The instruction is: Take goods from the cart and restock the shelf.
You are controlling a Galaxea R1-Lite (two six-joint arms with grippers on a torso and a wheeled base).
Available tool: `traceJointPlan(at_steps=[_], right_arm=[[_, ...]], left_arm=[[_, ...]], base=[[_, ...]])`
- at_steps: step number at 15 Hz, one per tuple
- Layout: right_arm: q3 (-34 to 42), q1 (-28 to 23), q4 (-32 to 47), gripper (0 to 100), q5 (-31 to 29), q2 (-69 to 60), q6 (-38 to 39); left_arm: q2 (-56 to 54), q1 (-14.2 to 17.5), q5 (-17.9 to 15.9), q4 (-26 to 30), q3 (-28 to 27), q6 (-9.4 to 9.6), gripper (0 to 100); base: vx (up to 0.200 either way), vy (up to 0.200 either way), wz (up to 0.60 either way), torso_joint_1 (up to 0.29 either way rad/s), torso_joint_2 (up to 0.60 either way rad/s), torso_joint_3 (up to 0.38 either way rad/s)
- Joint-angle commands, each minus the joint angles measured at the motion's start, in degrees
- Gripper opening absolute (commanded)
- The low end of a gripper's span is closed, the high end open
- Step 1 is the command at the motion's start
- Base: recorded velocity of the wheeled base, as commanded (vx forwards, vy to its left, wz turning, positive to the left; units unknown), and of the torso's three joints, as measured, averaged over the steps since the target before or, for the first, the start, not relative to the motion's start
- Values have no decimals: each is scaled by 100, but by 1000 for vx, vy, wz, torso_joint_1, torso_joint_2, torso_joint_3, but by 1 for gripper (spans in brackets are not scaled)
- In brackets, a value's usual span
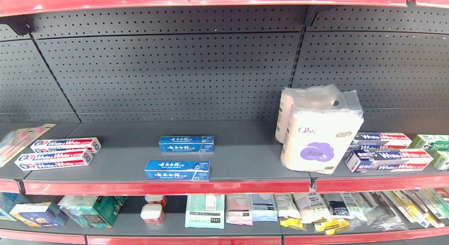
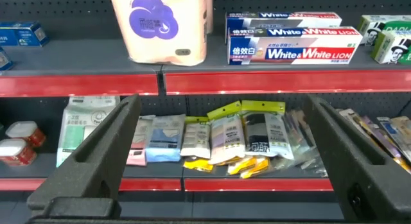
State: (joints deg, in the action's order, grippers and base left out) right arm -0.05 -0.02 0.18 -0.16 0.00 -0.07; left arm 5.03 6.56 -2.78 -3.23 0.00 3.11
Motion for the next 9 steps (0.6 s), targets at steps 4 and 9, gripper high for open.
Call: traceJointPlan(at_steps=[4, 9], right_arm=[[-4, -6, -1, 100, -2, 9, -1], [-4, -6, -1, 100, -2, 0, -1]], left_arm=[[33, 3, 5, -2, 0, -21, 100], [33, 3, 14, -2, 0, -12, 100]], base=[[0, 0, 0, 0, 0, 0], [0, 0, 0, 0, 0, 0]])
